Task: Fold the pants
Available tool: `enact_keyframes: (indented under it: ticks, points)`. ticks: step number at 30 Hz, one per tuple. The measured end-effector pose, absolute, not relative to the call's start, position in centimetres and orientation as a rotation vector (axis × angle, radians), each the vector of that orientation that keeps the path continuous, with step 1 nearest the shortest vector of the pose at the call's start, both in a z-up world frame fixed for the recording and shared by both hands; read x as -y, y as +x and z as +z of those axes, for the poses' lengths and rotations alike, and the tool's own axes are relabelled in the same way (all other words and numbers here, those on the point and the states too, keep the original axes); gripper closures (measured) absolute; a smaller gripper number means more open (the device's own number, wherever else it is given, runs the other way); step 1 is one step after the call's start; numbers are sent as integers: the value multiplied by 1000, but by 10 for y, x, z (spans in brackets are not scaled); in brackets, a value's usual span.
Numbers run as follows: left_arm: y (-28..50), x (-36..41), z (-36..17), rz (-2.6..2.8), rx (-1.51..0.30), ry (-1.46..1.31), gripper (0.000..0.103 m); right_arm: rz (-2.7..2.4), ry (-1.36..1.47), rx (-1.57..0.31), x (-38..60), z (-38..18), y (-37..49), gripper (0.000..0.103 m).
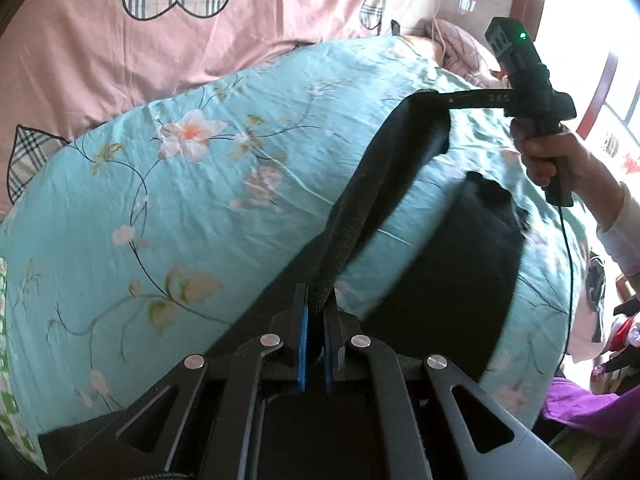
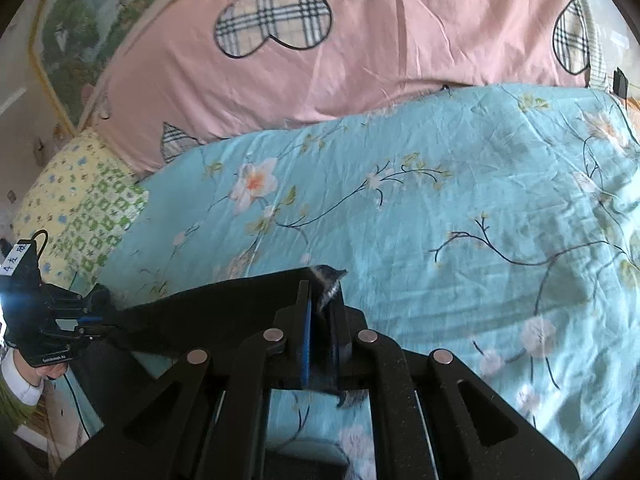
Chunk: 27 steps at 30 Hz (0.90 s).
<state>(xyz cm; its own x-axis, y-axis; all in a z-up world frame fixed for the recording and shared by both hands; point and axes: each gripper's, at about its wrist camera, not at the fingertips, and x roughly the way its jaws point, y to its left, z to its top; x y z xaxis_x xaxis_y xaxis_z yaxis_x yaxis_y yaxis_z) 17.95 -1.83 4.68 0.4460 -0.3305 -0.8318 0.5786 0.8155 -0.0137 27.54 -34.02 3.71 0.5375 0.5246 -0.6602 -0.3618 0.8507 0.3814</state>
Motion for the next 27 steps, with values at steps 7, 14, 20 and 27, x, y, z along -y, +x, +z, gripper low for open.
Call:
enact_keyframes:
  ticks: [7,14,20,27]
  points:
    - [137,21,41,-571,-972,234,99,595,172,-823,352,38,232,95]
    - [99,21,36,-572,-959,208,99,649,138,-797,362,33,190,95]
    - [76,24,29,-550,-947,214,99,659,108,-761,364,35,164,95]
    - [60,24,33,-551,-912,216,99,651,53,-740,365,41,141,95]
